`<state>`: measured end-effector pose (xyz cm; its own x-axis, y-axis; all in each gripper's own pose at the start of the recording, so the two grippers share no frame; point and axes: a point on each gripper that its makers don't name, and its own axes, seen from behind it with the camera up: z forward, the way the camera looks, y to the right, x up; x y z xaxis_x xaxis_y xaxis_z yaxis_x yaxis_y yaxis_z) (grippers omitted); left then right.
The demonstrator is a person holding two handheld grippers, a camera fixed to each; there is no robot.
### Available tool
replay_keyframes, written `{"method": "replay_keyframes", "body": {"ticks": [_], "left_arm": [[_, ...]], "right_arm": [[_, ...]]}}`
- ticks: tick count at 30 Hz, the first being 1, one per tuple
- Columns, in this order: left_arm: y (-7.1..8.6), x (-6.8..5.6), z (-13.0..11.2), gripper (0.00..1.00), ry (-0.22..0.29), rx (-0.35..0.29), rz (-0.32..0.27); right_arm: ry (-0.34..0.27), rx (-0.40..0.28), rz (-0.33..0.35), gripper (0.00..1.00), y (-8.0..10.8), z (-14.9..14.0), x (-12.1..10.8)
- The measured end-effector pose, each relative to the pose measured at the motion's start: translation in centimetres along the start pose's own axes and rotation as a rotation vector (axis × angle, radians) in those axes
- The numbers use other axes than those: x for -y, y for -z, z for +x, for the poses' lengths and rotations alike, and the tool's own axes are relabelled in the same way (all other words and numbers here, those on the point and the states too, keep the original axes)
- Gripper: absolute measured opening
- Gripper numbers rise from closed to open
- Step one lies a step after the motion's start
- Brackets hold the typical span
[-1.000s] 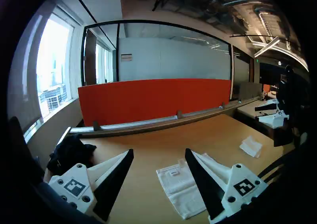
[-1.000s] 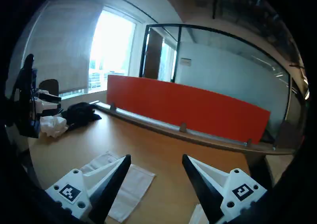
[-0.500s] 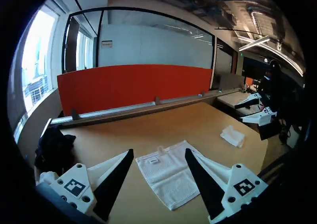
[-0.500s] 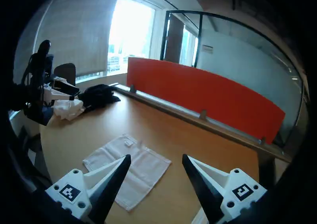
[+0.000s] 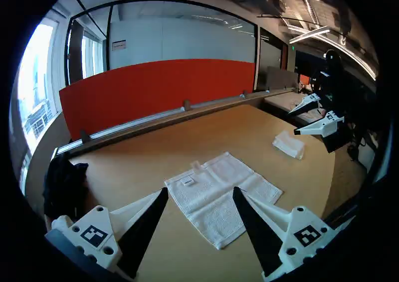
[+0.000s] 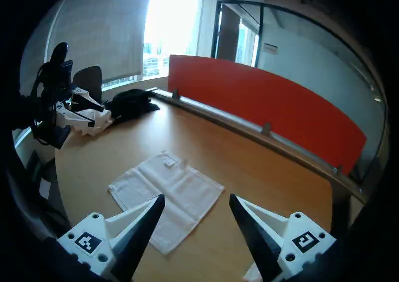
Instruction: Fold towel
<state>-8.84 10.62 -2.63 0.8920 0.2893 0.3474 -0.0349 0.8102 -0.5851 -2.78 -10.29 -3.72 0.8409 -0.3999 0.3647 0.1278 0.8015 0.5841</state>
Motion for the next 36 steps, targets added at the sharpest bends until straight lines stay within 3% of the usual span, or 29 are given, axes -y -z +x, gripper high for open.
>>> {"method": "replay_keyframes", "body": {"ticks": [11, 20, 36], "left_arm": [[-2.4, -2.5, -5.1, 0.96, -0.042, 0.069, -0.051], [-5.0, -4.0, -9.0, 0.96, -0.039, 0.125, -0.089], [-8.9, -4.9, -16.8, 0.96, -0.08, 0.253, -0.123]], "right_arm": [[0.012, 0.053, 0.035, 1.0, -2.7, -4.6, 2.1], [0.036, 0.094, 0.063, 1.0, -4.7, -8.1, 4.0], [0.046, 0.18, 0.106, 1.0, -7.4, -14.3, 6.1]]}}
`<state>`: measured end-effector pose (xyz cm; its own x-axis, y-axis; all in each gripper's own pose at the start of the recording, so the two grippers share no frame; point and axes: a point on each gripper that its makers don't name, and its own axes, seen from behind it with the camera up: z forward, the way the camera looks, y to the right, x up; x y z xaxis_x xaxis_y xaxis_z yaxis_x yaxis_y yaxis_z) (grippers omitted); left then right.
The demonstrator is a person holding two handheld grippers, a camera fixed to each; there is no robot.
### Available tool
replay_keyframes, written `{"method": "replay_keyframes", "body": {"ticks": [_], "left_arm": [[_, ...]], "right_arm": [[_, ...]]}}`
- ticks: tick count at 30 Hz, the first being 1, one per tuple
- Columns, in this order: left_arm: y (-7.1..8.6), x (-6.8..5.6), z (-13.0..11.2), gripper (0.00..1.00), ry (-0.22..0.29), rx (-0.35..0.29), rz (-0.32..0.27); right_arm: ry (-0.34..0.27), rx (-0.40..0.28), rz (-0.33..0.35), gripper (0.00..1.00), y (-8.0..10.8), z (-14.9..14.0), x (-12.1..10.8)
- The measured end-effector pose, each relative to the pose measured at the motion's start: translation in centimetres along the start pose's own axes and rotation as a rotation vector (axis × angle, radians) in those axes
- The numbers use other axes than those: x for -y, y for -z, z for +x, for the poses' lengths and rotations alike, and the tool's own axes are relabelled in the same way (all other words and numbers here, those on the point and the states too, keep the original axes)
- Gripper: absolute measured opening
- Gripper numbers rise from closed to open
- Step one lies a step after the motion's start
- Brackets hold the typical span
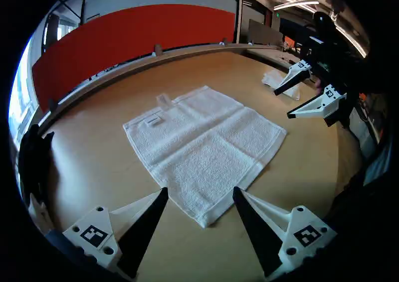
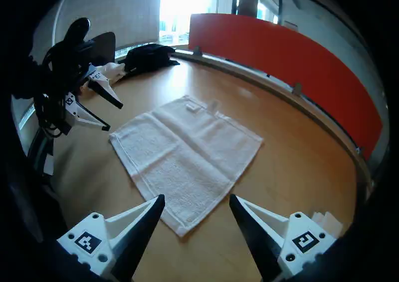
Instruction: Fold towel
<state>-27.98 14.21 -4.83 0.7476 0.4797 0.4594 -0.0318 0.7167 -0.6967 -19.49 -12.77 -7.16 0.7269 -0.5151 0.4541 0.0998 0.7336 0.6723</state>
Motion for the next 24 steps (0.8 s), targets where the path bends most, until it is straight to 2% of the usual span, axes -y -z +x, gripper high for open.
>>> {"method": "replay_keyframes", "body": {"ticks": [13, 24], "left_arm": [[-2.2, -0.9, -3.8, 0.96, -0.025, 0.081, -0.012], [-2.5, -1.2, -4.7, 0.96, -0.022, 0.105, -0.011]], "right_arm": [[0.002, 0.067, 0.031, 1.0, -1.8, -4.2, 0.7], [0.005, 0.086, 0.042, 1.0, -2.2, -5.5, 0.8]]}}
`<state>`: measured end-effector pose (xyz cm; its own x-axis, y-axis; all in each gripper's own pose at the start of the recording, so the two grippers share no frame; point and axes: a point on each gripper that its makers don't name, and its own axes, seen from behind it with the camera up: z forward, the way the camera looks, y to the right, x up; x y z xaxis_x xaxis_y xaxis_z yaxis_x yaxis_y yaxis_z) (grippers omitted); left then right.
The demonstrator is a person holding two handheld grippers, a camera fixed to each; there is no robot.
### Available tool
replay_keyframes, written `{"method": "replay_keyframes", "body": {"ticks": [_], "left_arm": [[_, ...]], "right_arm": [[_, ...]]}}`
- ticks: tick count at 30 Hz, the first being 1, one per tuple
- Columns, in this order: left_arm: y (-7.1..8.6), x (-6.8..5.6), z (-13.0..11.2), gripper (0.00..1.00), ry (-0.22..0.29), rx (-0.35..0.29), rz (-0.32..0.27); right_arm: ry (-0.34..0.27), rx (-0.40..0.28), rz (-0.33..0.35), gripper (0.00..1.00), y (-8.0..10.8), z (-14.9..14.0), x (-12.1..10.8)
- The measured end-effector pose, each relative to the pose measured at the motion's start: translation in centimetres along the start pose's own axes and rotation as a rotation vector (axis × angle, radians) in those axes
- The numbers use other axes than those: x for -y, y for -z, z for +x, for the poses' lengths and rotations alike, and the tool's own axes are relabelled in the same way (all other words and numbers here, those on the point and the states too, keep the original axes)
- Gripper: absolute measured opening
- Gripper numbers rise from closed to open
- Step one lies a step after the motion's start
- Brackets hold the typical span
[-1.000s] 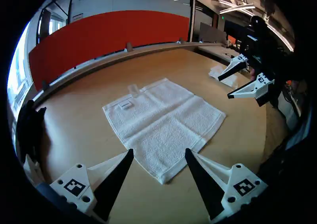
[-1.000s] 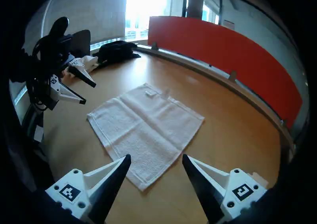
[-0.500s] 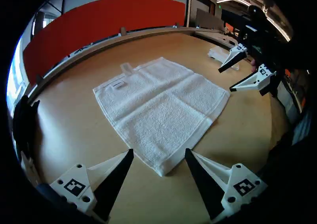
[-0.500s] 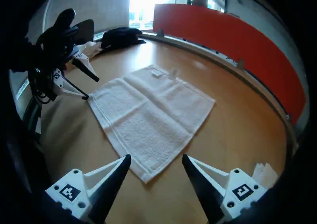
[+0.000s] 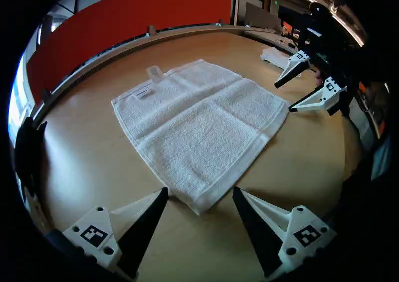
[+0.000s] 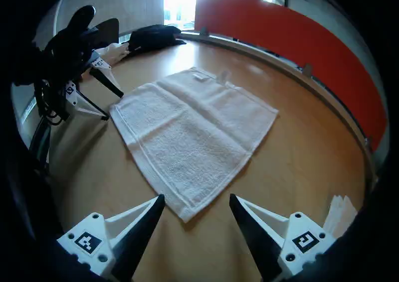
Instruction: Fold towel
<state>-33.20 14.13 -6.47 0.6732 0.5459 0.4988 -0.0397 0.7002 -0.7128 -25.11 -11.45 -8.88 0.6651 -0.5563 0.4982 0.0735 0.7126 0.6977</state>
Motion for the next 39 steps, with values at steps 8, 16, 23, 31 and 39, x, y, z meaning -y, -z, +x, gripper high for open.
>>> {"method": "replay_keyframes", "body": {"ticks": [8, 16, 23, 31, 39], "left_arm": [[-0.13, -0.1, -0.11, 0.96, -0.006, 0.001, 0.005], [-0.16, -0.05, -0.1, 0.97, -0.003, -0.002, 0.015], [-0.16, 0.05, -0.09, 0.97, 0.004, -0.006, 0.017], [-0.14, 0.04, -0.12, 0.96, 0.005, -0.006, 0.02], [-0.07, 0.17, -0.14, 0.91, 0.015, 0.002, 0.033]], "right_arm": [[-0.002, 0.006, 0.011, 1.0, -0.58, -0.6, 0.09], [-0.012, 0.002, 0.02, 0.99, -0.81, -0.89, 0.16], [-0.016, -0.008, 0.031, 0.99, -0.76, -1.05, 0.21], [-0.004, -0.01, 0.044, 0.93, -0.77, -0.91, 0.33], [0.004, -0.007, 0.056, 0.75, -0.88, -0.81, 0.78]]}}
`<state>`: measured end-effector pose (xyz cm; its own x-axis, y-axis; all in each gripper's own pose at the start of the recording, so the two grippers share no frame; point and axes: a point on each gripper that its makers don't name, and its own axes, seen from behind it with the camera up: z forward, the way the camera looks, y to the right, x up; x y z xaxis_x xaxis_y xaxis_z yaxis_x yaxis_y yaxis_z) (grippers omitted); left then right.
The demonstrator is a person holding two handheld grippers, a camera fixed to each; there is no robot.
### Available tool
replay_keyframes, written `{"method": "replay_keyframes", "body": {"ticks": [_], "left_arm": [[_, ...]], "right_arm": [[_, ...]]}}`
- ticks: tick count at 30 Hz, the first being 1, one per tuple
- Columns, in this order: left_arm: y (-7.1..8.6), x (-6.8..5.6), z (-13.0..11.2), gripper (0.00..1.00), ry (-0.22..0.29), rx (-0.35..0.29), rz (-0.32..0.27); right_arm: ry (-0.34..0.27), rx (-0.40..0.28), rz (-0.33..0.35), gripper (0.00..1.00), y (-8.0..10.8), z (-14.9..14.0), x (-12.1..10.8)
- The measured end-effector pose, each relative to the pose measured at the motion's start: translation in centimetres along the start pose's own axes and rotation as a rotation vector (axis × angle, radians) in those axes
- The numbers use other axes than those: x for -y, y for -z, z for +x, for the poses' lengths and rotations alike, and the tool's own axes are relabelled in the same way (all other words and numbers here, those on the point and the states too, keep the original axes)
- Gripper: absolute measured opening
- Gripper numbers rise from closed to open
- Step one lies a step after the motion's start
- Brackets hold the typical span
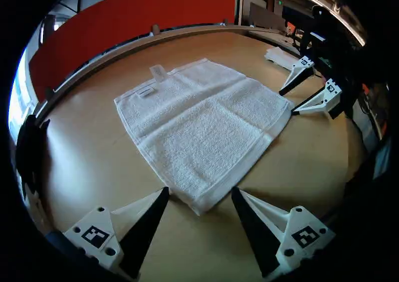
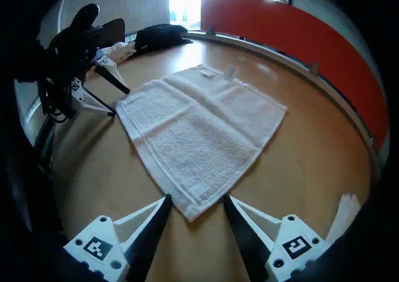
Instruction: Fold towel
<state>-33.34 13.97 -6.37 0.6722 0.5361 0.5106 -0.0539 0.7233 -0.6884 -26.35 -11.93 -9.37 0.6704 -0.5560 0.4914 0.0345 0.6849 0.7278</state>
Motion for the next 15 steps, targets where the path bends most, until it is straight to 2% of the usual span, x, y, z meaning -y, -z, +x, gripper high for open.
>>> {"method": "replay_keyframes", "body": {"ticks": [6, 10, 15], "left_arm": [[0.0, 0.04, -0.04, 0.81, 0.009, 0.012, 0.011], [0.01, -0.18, -0.03, 0.75, 0.009, 0.017, 0.01], [0.08, -0.44, 0.06, 0.62, 0.008, 0.021, 0.009]], "right_arm": [[-0.002, 0.001, 0.002, 0.65, -0.06, 0.01, -0.01], [-0.001, 0.001, 0.004, 0.52, -0.02, 0.04, 0.06], [-0.009, 0.0, 0.003, 0.43, 0.04, 0.1, 0.06]]}}
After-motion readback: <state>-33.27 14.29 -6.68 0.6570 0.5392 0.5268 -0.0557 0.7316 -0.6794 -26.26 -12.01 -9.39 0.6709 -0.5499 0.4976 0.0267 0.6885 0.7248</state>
